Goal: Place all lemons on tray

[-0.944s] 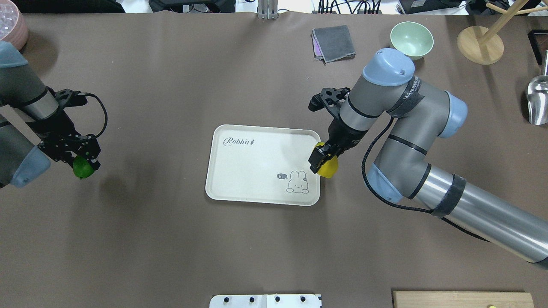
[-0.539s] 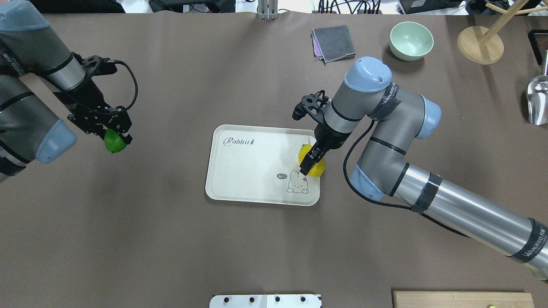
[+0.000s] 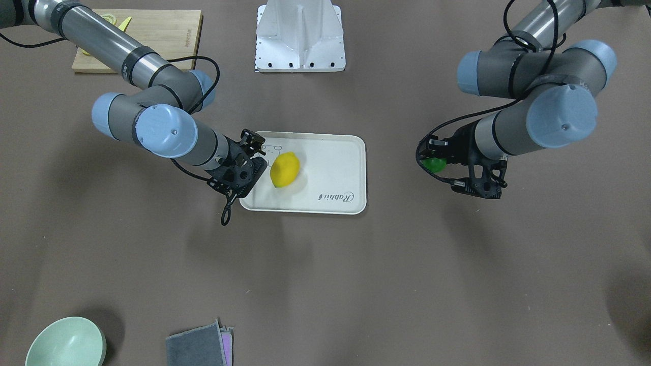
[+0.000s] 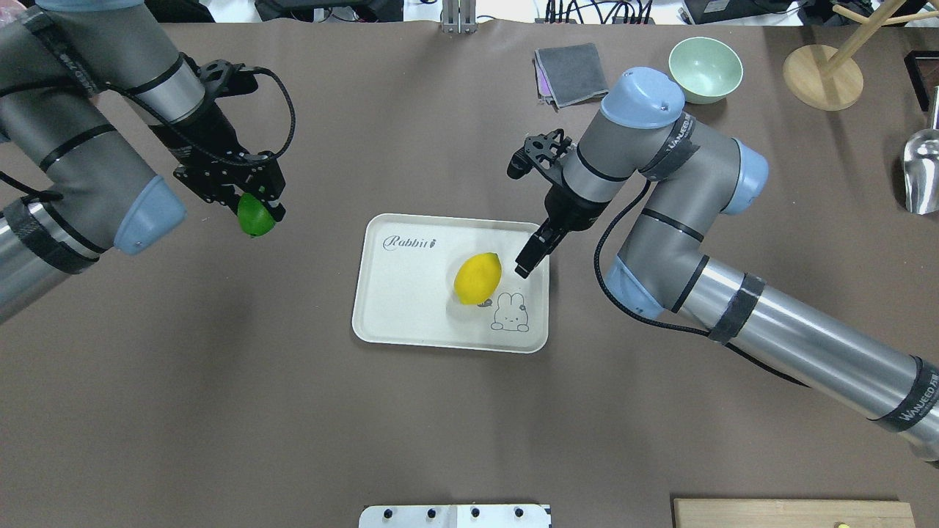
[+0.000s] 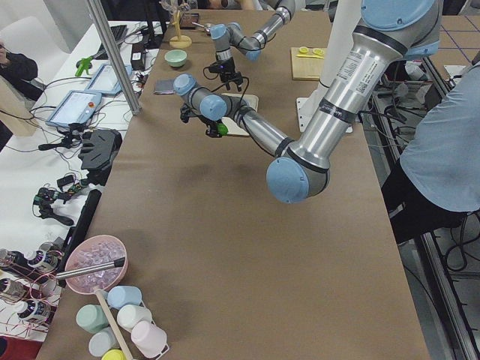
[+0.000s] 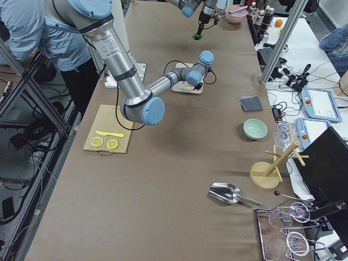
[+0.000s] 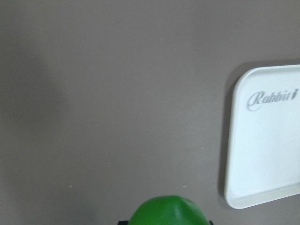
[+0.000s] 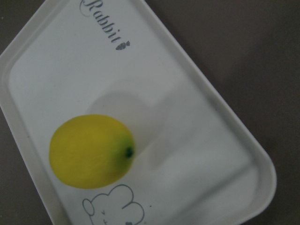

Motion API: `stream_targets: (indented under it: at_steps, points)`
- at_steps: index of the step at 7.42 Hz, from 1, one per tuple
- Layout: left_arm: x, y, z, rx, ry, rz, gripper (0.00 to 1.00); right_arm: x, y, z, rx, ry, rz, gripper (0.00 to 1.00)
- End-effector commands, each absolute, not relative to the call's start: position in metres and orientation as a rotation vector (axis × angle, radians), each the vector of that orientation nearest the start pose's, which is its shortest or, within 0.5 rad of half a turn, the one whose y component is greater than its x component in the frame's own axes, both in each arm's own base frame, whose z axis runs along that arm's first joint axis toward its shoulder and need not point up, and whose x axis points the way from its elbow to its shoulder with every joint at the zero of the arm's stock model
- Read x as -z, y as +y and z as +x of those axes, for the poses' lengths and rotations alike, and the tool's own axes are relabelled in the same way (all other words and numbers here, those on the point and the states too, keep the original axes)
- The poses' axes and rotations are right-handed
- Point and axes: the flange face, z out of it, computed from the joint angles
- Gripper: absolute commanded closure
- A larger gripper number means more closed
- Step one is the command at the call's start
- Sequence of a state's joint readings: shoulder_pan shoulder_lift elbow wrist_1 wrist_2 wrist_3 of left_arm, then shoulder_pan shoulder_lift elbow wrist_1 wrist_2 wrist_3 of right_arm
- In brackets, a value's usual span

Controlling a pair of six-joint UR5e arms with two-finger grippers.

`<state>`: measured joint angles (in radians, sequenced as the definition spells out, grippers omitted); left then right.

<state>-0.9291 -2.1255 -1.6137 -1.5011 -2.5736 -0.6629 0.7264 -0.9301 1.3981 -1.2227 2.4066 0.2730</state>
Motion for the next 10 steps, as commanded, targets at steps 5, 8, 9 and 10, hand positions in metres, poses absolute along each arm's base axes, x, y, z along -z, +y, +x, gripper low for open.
stream_targets:
  at_steps: [5,8,9,10]
  points:
    - [-0.244,-0.539,0.522,-0.293,1.132,-0.090,1.00,-0.359,-0.572,-0.406,0.682,-1.091,0.195,0.01]
    - [-0.236,-0.518,0.551,-0.326,1.122,-0.089,1.00,-0.429,-0.504,-0.326,0.614,-1.070,0.156,0.01]
    - [-0.237,-0.519,0.550,-0.322,1.119,-0.089,1.00,-0.441,-0.475,-0.300,0.610,-1.068,0.156,0.01]
    - [-0.238,-0.518,0.551,-0.323,1.117,-0.092,0.84,-0.452,-0.457,-0.280,0.601,-1.062,0.152,0.01]
